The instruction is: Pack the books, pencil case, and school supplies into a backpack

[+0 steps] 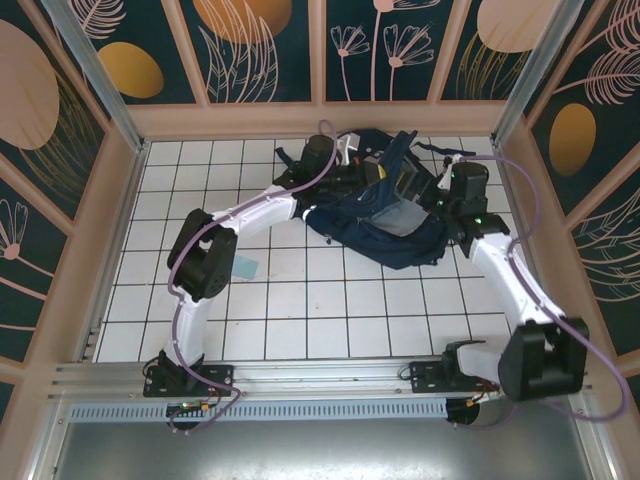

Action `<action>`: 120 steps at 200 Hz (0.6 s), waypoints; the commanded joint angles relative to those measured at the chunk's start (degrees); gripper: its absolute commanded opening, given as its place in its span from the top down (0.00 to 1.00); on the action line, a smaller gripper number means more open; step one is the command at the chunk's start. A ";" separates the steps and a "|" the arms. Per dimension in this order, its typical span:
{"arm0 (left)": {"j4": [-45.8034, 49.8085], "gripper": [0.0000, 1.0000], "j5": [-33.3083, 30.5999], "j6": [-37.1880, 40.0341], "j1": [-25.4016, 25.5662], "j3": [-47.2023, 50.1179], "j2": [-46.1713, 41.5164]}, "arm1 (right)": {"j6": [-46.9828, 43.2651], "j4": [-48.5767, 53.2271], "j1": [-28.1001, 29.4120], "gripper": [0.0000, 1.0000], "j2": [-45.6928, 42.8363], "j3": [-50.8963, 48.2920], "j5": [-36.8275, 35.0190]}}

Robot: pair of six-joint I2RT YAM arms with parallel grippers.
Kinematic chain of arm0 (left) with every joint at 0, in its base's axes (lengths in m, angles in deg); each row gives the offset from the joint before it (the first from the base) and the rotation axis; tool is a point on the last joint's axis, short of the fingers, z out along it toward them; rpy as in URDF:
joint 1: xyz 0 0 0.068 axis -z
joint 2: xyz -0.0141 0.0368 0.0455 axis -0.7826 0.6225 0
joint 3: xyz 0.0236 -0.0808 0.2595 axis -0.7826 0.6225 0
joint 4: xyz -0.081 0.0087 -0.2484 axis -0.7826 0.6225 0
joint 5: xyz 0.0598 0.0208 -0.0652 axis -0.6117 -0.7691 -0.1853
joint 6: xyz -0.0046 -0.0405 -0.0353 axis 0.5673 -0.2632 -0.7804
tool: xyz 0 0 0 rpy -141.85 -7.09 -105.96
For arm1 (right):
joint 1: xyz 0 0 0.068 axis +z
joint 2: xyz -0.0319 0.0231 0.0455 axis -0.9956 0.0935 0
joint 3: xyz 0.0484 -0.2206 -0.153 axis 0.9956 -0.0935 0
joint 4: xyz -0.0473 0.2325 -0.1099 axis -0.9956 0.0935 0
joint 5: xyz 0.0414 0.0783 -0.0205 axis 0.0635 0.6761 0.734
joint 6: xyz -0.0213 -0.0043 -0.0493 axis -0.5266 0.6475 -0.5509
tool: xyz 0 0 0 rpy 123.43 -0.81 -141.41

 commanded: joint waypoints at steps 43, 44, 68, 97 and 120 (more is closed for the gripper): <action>-9.75 0.25 -1.49 -5.45 2.50 -13.97 7.61 | 8.88 -1.54 14.60 0.45 -7.36 -12.93 -7.85; -9.51 0.23 -1.44 -5.36 2.48 -14.08 7.62 | 8.98 -1.85 14.78 0.46 -7.30 -13.12 -8.07; -3.44 0.01 -2.58 1.12 2.41 -13.18 4.42 | 11.09 -4.79 17.96 0.56 -4.57 -15.19 -12.85; -2.66 0.01 -6.75 4.39 0.20 -3.55 -2.64 | 13.29 -7.69 20.56 0.61 -0.20 -14.73 -17.55; -3.24 0.01 -10.41 5.45 -2.75 5.05 -7.09 | 15.25 -8.05 24.00 0.65 4.40 -11.67 -21.80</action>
